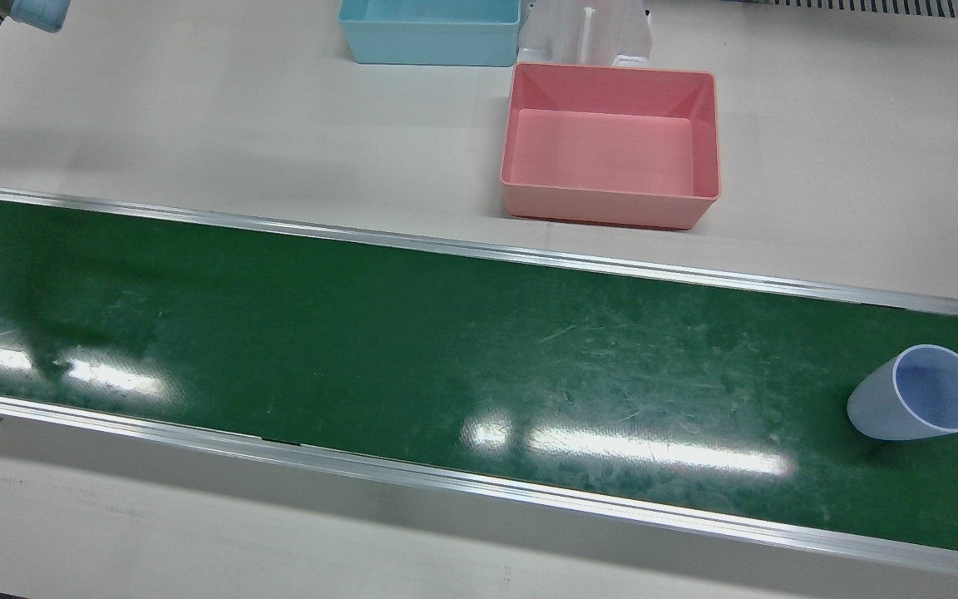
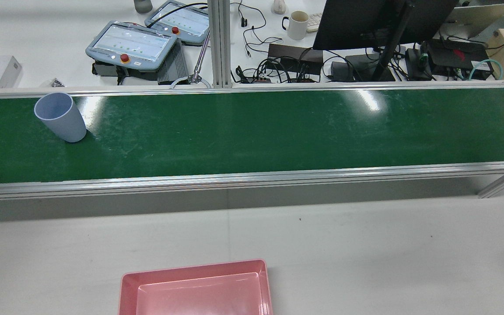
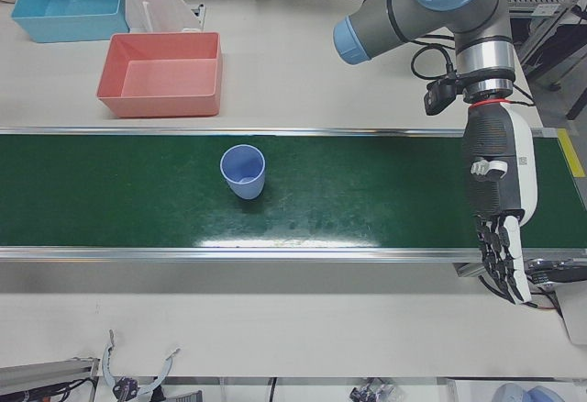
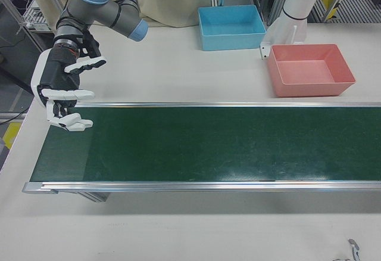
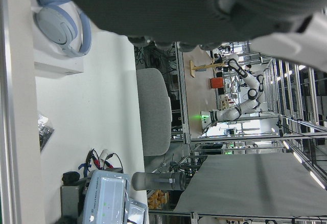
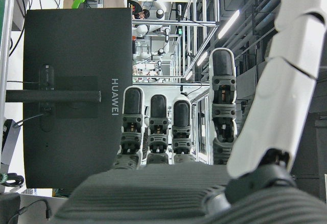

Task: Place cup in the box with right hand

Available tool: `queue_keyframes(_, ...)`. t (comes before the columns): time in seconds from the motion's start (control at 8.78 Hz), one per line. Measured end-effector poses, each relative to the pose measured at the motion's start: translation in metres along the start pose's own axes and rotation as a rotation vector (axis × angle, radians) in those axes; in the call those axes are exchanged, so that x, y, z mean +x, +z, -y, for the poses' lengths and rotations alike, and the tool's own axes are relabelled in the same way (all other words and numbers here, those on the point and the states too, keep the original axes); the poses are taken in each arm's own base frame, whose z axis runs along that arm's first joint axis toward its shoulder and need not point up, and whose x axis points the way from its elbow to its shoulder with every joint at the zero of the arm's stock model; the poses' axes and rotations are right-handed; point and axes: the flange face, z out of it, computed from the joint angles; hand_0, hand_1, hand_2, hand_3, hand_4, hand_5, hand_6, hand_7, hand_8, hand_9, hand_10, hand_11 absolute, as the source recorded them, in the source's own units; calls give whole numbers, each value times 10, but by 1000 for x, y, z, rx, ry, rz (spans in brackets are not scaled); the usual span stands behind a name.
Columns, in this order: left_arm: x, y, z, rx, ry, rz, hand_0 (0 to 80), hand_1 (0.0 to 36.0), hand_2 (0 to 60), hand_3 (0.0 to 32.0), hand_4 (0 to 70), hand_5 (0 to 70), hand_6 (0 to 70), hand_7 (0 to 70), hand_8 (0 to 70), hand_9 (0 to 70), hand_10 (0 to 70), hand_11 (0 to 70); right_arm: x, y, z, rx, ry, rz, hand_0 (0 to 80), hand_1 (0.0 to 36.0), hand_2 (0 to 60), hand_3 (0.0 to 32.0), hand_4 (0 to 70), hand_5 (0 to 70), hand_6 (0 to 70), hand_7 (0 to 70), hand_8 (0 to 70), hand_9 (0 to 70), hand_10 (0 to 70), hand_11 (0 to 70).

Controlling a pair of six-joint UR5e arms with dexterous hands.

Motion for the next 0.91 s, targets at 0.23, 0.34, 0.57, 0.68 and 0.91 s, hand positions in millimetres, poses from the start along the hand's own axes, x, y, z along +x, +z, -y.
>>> queue_keyframes(0.23,0,0,-1,-2,0,0,0,0,0,0,0,0,0,0,0,0,0,0,0,0,1,2,0,0,526,140,54,0,672,64,154,561,215,348,263,385)
queue_keyframes(0.34,0,-1,-1,-2,0,0,0,0,0,0,0,0,0,0,0,0,0,0,0,0,1,2,0,0,525,140,58,0,670,64,153,557,214,346,260,379)
queue_keyframes(0.57,0,-2,-2,1,0,-1,0,0,0,0,0,0,0,0,0,0,0,0,0,0,1,3,0,0,526,142,58,0,667,63,150,551,211,340,252,368)
queue_keyframes(0.68,0,-2,-1,3,0,-1,0,0,0,0,0,0,0,0,0,0,0,0,0,0,1,2,1,0,526,142,54,0,664,63,150,549,210,339,251,366)
queue_keyframes(0.91,0,-2,-1,4,0,0,0,0,0,0,0,0,0,0,0,0,0,0,0,0,0,2,0,0,526,142,54,0,657,62,147,538,206,332,244,356)
